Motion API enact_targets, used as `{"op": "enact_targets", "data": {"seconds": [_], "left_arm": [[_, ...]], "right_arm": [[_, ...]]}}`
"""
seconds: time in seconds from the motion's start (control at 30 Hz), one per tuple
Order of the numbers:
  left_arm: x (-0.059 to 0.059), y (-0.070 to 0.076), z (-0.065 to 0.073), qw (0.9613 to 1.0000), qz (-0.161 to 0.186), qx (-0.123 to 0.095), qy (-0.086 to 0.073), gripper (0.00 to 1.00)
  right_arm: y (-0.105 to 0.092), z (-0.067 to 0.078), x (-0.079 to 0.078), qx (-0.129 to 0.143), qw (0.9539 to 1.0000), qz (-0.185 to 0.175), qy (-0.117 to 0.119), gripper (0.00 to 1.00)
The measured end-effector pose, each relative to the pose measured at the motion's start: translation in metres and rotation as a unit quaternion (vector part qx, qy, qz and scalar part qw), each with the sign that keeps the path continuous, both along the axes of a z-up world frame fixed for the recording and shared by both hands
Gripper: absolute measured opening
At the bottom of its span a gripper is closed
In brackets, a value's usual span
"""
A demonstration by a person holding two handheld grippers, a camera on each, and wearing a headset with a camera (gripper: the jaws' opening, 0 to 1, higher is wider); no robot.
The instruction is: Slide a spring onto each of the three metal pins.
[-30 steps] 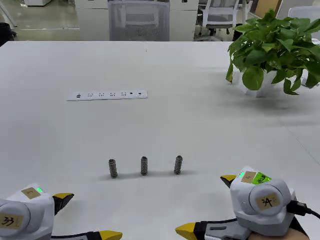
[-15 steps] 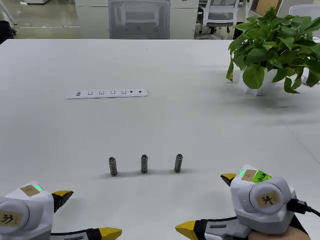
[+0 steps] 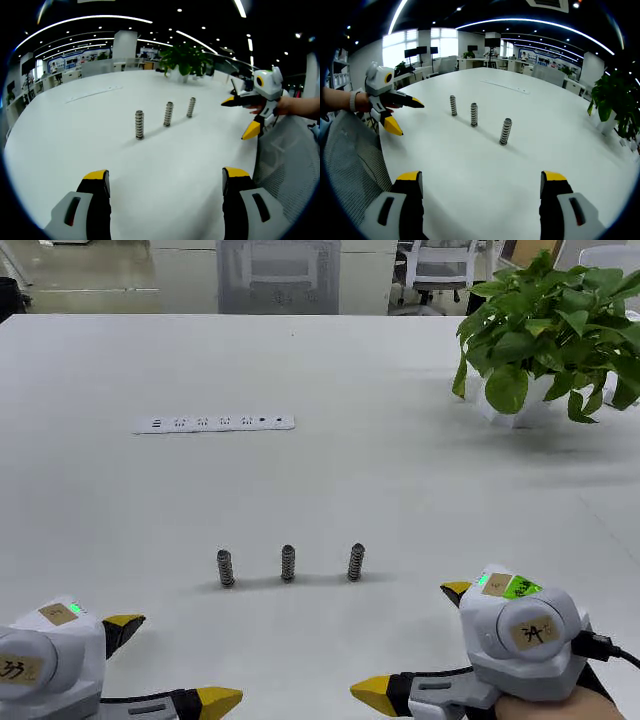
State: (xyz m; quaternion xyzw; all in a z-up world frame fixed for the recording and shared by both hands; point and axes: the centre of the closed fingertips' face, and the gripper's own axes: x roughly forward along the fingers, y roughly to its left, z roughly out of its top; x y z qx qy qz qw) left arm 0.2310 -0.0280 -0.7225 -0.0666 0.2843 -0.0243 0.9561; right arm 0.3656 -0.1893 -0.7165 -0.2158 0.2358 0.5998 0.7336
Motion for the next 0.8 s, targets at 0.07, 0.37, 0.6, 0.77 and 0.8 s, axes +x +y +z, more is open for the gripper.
{"op": "enact_targets", "data": {"seconds": [0.07, 0.37, 0.6, 0.77, 0.8], "left_arm": [[-0.0003, 0.0001, -0.0003, 1.0, 0.0, 0.0, 0.0, 0.95], [-0.0007, 0.0009, -0.0011, 1.0, 0.001, 0.001, 0.0, 0.95], [-0.0007, -0.0003, 0.0004, 1.0, 0.001, 0.002, 0.0, 0.95], [-0.0013, 0.0025, -0.0013, 1.0, 0.001, 0.002, 0.0, 0.95], [-0.0014, 0.0029, -0.0015, 1.0, 0.001, 0.002, 0.0, 0.95]], "right_arm": [[-0.0002, 0.003, -0.0013, 0.001, 1.0, 0.0, -0.001, 0.99], [0.0004, 0.0027, -0.0008, 0.003, 1.0, -0.002, -0.002, 0.99], [0.0004, 0.003, -0.0014, 0.002, 1.0, 0.0, -0.002, 0.99], [0.0007, 0.0013, 0.0007, 0.003, 1.0, -0.001, -0.003, 0.99], [0.0007, 0.002, 0.0002, 0.003, 1.0, -0.001, -0.002, 0.99]]}}
